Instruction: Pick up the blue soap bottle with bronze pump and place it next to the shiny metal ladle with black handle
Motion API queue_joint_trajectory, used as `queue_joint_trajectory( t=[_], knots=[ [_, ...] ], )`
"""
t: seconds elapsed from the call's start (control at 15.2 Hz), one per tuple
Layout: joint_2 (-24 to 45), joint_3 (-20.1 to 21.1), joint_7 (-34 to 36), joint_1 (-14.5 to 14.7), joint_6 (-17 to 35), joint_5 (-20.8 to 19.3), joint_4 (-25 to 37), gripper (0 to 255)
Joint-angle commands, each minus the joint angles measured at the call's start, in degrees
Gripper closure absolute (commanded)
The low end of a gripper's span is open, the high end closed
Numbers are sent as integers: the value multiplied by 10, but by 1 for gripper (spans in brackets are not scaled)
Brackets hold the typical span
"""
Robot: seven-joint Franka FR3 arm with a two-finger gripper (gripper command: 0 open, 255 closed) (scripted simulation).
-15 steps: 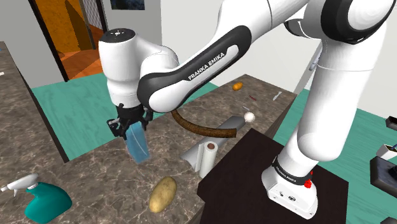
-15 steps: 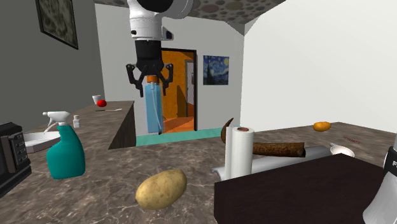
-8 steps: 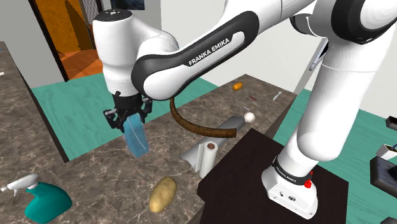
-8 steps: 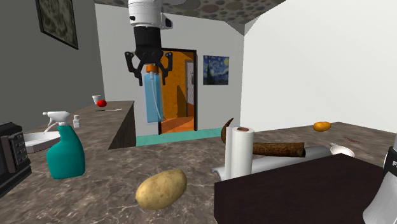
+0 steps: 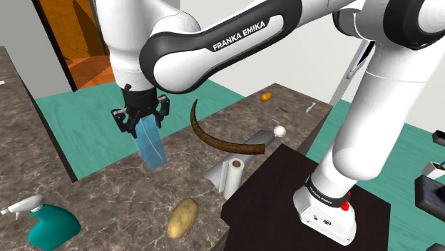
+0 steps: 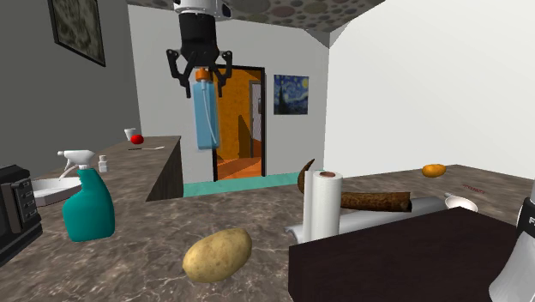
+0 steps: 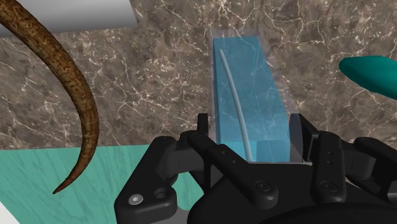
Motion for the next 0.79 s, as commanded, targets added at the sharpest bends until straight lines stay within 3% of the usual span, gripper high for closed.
queue_joint_trajectory(
  t=[0.0, 0.53, 0.73],
  knots=[
    [-6, 1, -7, -1, -14, 7, 10, 255],
    [-22, 3, -24, -3, -68, 24, 54, 255],
    [-77, -14, -81, -33, -46, 65, -1, 255]
  ],
)
